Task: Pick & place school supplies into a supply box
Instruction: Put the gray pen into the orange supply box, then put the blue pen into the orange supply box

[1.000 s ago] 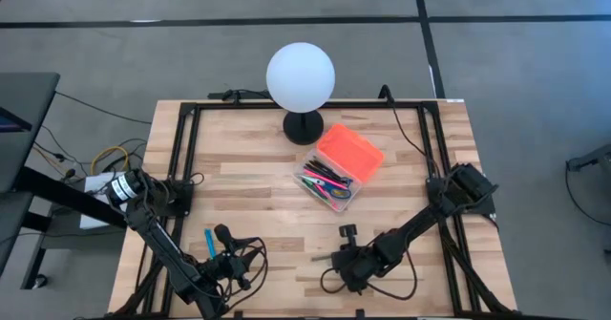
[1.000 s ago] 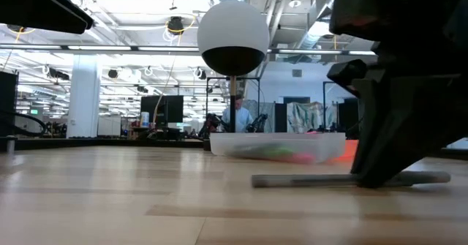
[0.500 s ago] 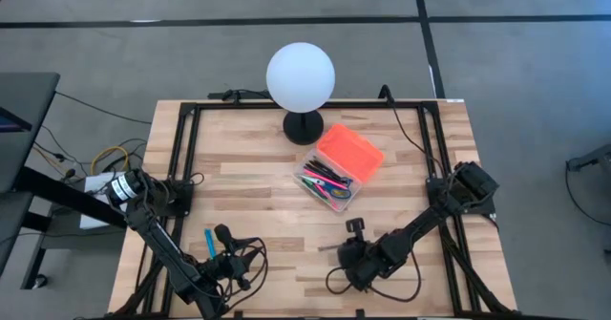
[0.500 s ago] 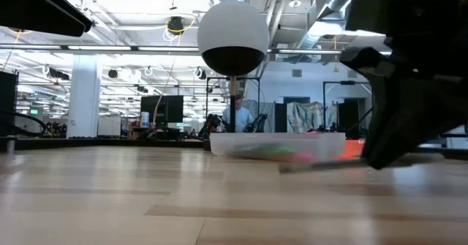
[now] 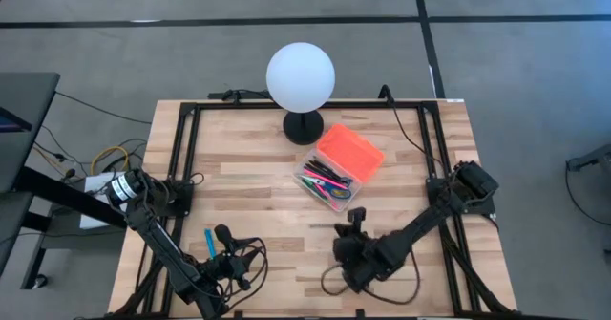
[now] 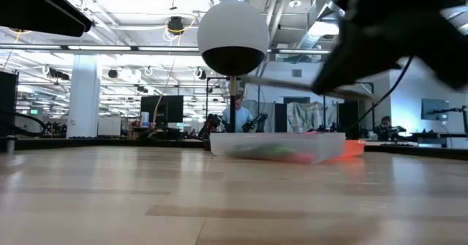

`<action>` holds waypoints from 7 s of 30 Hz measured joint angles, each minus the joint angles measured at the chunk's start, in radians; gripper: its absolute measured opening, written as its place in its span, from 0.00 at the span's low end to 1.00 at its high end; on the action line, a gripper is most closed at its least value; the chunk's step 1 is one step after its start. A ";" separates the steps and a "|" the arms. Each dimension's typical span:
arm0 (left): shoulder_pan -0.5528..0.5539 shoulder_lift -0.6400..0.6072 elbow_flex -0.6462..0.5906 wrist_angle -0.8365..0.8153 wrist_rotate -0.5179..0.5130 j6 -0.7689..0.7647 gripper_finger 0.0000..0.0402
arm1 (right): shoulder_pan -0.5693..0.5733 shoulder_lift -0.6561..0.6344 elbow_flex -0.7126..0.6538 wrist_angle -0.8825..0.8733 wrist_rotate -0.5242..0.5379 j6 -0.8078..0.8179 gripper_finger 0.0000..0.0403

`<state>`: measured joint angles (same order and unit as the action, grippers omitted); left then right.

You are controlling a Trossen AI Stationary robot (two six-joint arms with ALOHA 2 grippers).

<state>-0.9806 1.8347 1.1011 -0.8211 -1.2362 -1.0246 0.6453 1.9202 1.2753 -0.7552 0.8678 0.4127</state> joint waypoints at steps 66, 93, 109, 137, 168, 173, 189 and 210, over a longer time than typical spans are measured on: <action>0.001 0.000 0.000 0.000 0.283 -0.160 0.32 | 0.091 -0.319 -0.108 -0.196 0.243 0.144 0.29; 0.022 -0.003 0.110 -0.316 0.959 -0.775 0.32 | 0.354 -0.525 -0.538 0.228 0.285 0.137 0.29; -0.047 -0.003 0.141 -0.532 1.044 -1.077 0.34 | 0.441 -0.525 -0.669 0.405 0.283 0.137 0.29; -0.040 -0.006 -0.075 -0.198 1.075 -1.148 0.47 | 0.441 -0.525 -0.737 0.570 0.250 0.137 0.29; 0.076 -0.007 -0.116 -0.059 0.999 -0.439 0.20 | 0.439 -0.525 -0.737 0.633 0.249 0.128 0.29; 0.112 -0.009 -0.116 -0.039 1.028 -0.391 0.17 | 0.439 -0.525 -0.737 0.637 0.249 0.129 0.29; 0.177 -0.011 -0.116 0.106 0.942 -0.222 0.16 | 0.439 -0.525 -0.737 0.637 0.231 0.129 0.29; 0.389 -0.002 -0.127 0.436 0.940 0.210 0.15 | 0.439 -0.524 -0.737 0.637 0.231 0.130 0.29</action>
<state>-0.5920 1.8328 0.9737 -0.3848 -0.2961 -0.8150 1.0840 1.3958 0.5385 -0.1184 1.0988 0.5423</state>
